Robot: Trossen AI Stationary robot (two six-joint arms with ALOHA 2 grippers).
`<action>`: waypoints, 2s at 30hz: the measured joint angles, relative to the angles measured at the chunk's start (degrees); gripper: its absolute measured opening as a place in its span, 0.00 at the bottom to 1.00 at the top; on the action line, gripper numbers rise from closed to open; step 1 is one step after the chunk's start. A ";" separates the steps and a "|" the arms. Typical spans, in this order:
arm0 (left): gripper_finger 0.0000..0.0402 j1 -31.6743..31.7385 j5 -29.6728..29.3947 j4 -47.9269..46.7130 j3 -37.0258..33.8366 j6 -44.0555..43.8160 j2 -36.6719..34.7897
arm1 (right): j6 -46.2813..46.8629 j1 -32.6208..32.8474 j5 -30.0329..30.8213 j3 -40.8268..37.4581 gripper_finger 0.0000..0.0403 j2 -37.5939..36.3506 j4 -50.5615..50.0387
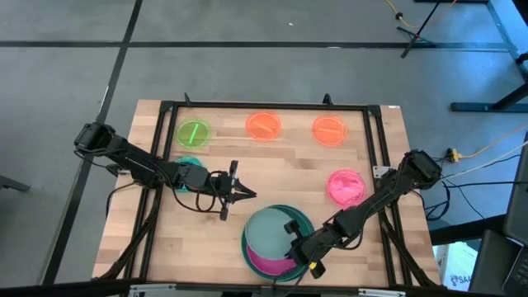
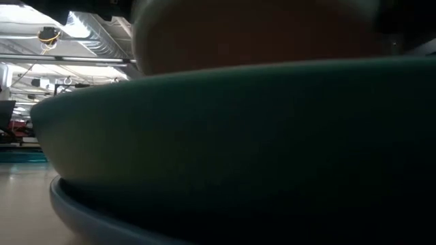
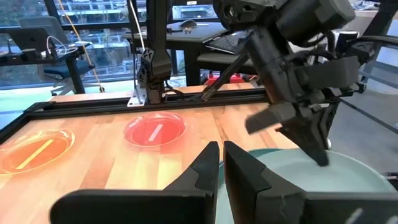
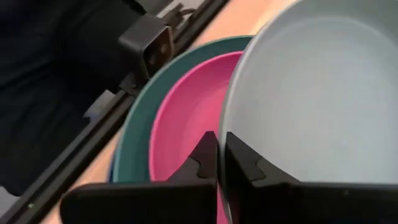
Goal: Stack plastic plates
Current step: Stack the gray plate on top of the pink plate, then stack the light pink plate on top of the gray plate
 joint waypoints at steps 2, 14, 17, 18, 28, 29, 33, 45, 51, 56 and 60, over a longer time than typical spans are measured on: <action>0.05 0.00 -0.02 0.03 0.00 0.32 0.00 | -0.01 0.40 -0.06 0.02 0.01 0.08 -0.15; 0.05 0.00 -0.01 0.02 0.00 1.27 0.00 | 0.33 2.33 -0.44 0.12 0.01 0.32 -0.35; 0.05 -0.02 -0.01 0.01 0.00 1.27 0.00 | 2.45 2.12 -0.35 0.12 0.01 0.32 -0.46; 0.05 0.00 -0.01 0.03 0.00 1.27 0.00 | 3.14 2.02 -0.34 0.11 0.01 0.32 -0.61; 0.05 0.00 -0.01 0.36 0.00 0.40 0.00 | 4.78 1.38 1.38 0.04 0.01 0.32 -1.12; 0.05 0.00 -0.01 0.33 0.00 -0.06 0.00 | 4.78 1.38 1.83 0.04 0.01 0.32 -1.16; 0.05 0.00 -0.01 0.32 0.00 -0.22 0.00 | 4.78 1.36 2.58 0.04 0.01 0.32 -1.21; 0.05 0.00 0.00 0.29 0.00 -2.12 0.00 | 4.76 1.36 2.72 0.04 0.02 0.32 -1.18; 0.05 0.00 0.01 0.27 0.00 -2.12 0.00 | 6.32 1.38 2.74 0.04 0.17 0.32 -1.20; 0.05 0.00 0.01 0.25 0.00 -2.12 0.00 | 6.28 1.36 2.06 0.04 0.29 0.10 -2.23; 0.05 0.00 0.01 0.15 0.00 -2.12 0.00 | 6.81 1.38 1.19 1.32 0.32 -1.02 -7.50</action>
